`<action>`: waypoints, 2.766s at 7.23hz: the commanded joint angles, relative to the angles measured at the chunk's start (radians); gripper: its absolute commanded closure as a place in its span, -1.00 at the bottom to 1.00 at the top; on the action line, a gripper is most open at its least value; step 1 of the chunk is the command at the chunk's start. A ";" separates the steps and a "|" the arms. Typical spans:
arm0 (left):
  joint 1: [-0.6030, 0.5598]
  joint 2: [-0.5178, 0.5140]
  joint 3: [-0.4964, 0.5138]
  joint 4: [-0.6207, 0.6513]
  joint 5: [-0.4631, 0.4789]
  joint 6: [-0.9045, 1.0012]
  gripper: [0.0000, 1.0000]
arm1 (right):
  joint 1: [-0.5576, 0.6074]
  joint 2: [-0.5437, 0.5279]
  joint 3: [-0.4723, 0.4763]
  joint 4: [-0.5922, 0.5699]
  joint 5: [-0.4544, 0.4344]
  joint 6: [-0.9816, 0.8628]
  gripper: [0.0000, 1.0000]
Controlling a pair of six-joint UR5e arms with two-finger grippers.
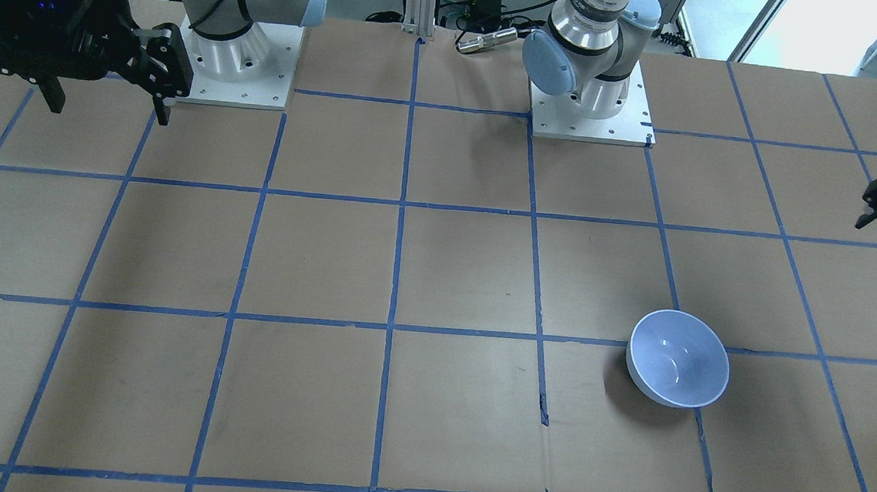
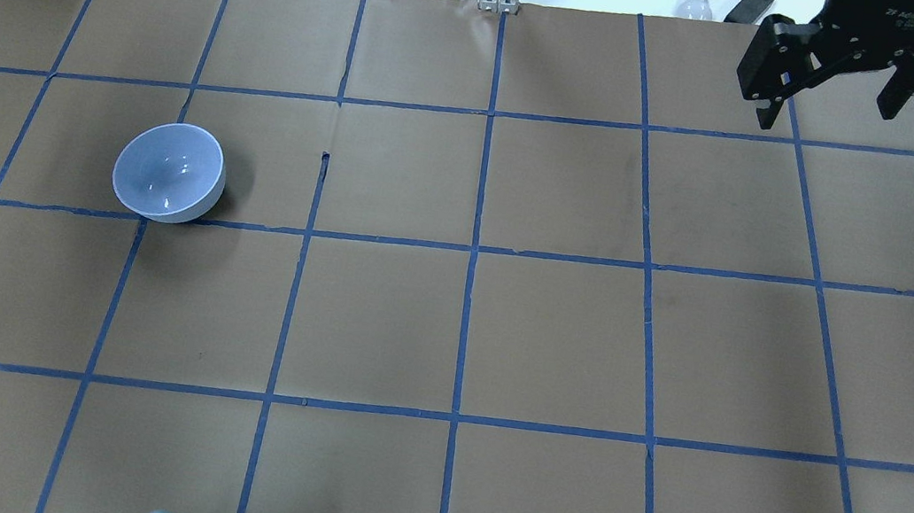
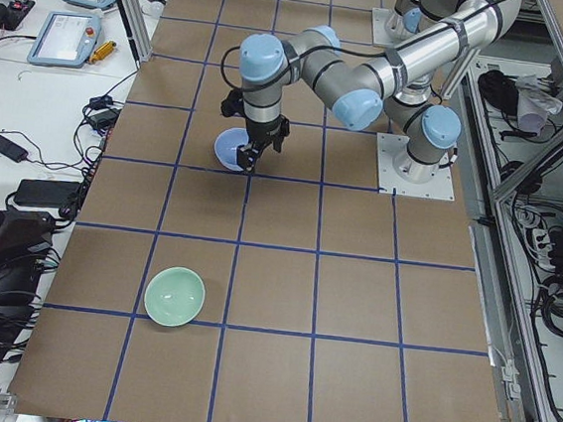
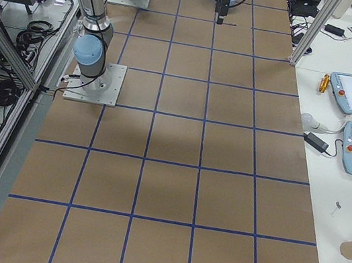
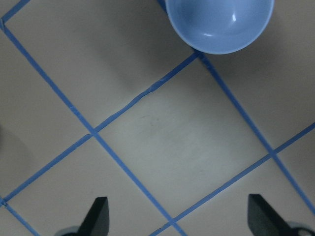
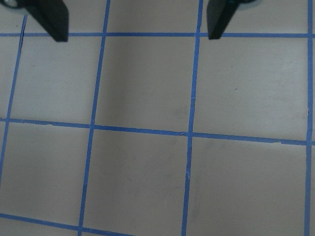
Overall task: Stack green bowl on blue bowl
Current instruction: 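Swing the left arm down toward the pale green bowl near the robot, then lower the left gripper onto the green bowl rim and close it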
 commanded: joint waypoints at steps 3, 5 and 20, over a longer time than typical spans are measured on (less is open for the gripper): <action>0.144 -0.304 0.171 0.190 -0.073 0.415 -1.00 | 0.000 0.000 0.000 0.000 0.000 0.000 -1.00; 0.181 -0.433 0.277 0.190 -0.094 0.571 -1.00 | 0.000 0.000 0.000 0.000 0.000 0.000 -1.00; 0.174 -0.690 0.499 0.197 -0.082 0.834 -0.87 | 0.000 0.000 0.000 0.000 0.000 0.000 -1.00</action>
